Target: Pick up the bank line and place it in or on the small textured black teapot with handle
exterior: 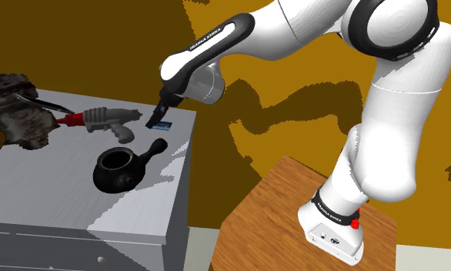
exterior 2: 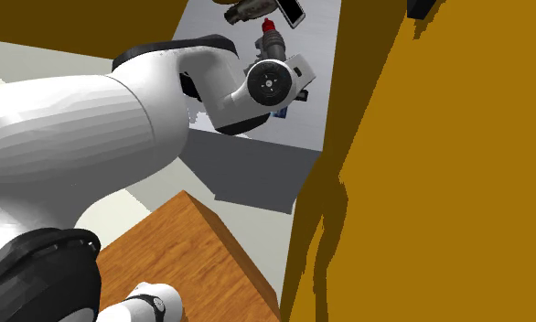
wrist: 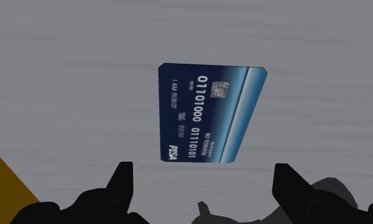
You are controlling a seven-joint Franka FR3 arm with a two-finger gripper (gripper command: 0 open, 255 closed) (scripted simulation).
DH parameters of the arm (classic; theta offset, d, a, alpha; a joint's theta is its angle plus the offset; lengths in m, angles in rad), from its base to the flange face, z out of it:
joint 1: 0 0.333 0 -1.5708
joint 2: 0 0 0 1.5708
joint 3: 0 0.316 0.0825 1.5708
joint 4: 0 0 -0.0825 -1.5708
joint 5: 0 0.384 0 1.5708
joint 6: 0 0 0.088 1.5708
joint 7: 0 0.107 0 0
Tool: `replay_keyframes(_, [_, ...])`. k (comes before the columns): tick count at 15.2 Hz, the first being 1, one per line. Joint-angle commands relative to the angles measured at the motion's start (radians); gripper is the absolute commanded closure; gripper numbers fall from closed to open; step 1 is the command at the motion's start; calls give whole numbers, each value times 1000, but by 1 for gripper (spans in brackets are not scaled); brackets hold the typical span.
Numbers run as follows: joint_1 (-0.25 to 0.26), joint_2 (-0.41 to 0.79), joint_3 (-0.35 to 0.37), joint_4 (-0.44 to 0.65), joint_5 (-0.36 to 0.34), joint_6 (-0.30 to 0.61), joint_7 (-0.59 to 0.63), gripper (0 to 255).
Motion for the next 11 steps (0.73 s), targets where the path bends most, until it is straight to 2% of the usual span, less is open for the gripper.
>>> replay_keyframes(1, [-5, 25, 8, 17, 13, 9, -14, 0])
replay_keyframes(8, [-5, 25, 8, 17, 13, 9, -14, 0])
replay_keyframes(9, [-5, 25, 8, 17, 13, 9, -14, 255])
replay_keyframes(11, [-5, 25, 8, 17, 13, 9, -14, 255])
